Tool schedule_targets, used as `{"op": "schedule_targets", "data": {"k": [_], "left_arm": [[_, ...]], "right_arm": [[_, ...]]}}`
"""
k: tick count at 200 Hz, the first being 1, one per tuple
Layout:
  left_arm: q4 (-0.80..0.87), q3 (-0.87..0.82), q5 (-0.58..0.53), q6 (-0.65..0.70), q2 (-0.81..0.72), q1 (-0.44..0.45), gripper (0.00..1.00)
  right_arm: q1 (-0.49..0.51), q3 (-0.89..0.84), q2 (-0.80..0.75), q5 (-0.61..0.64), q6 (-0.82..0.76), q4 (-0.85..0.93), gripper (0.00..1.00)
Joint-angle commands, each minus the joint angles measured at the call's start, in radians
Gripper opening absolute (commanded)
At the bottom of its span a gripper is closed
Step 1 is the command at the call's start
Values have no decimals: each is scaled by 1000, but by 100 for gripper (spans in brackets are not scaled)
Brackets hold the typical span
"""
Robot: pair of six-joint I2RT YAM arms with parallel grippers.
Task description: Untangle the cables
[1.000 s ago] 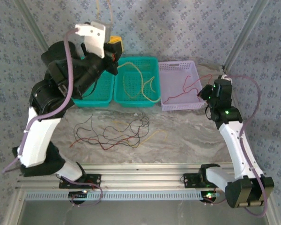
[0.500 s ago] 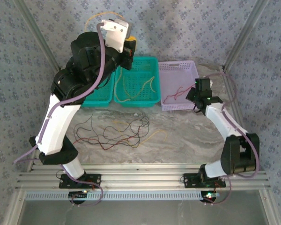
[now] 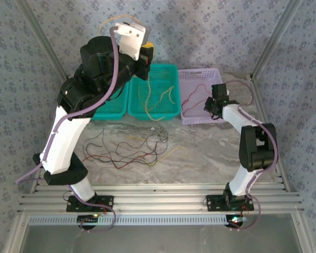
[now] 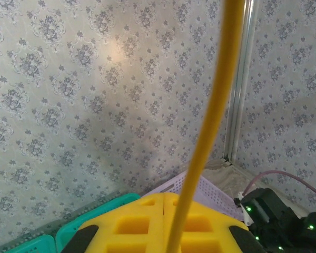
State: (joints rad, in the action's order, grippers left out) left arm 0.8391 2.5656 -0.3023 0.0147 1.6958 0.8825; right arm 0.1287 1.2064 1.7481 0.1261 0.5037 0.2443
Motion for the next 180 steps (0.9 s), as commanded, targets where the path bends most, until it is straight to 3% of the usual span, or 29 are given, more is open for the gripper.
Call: {"op": "schedule_targets", "data": {"k": [1, 47, 67, 110, 180], "left_arm": [[-5, -5, 10, -8, -22, -6, 0], [-14, -50, 5, -8, -25, -6, 0], [-16, -62, 12, -10, -24, -6, 0], [-26, -74, 0, 8, -12, -7, 0], [-42, -72, 1, 20, 51, -24, 0]], "right_arm": [[-5, 99, 57, -26, -9, 27, 13], [-6, 220, 165, -54, -31, 81, 16], [-6, 243, 179, -83, -33, 88, 27], [6, 194, 78, -95, -37, 38, 52], [-1, 127, -98, -100, -49, -6, 66]]}}
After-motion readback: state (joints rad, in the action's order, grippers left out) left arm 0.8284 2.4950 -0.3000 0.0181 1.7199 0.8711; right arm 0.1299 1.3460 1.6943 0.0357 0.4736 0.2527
